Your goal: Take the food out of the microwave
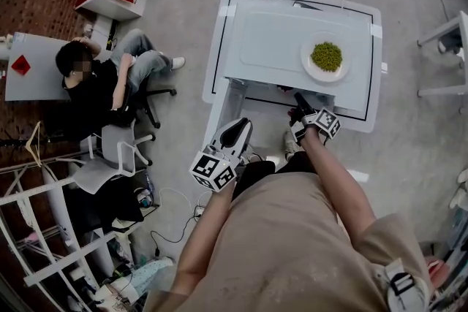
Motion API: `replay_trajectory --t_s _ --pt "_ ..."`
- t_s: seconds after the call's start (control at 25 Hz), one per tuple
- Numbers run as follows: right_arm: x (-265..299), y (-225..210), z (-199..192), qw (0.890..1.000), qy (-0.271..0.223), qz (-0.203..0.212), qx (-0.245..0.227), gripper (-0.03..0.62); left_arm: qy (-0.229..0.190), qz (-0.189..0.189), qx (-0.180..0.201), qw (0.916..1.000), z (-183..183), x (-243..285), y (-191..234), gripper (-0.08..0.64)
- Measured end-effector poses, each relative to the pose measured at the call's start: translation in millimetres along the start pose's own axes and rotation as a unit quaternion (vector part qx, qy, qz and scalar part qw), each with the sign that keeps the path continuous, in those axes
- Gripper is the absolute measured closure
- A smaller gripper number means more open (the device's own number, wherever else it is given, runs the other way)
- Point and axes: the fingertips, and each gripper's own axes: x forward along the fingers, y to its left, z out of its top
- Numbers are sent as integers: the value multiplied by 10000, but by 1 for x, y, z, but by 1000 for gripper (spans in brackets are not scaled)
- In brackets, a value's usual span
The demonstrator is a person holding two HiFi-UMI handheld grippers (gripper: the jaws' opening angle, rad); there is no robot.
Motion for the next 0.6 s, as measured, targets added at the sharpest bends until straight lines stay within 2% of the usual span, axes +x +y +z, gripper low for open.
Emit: replay_trajectory --t_s 0.2,0.4,0.6 --pt "-3 -10 2 9999 -77 -67 56 574 127 -30 -101 9999 -15 3 0 531" --pt "4 -27 7 9991 -118 -362 -164 574 234 -124 -97 9996 -23 3 -7 531" --pt "11 -23 2 9986 55 -325 -408 553 158 -38 -83 9998 -19 -6 -3 531"
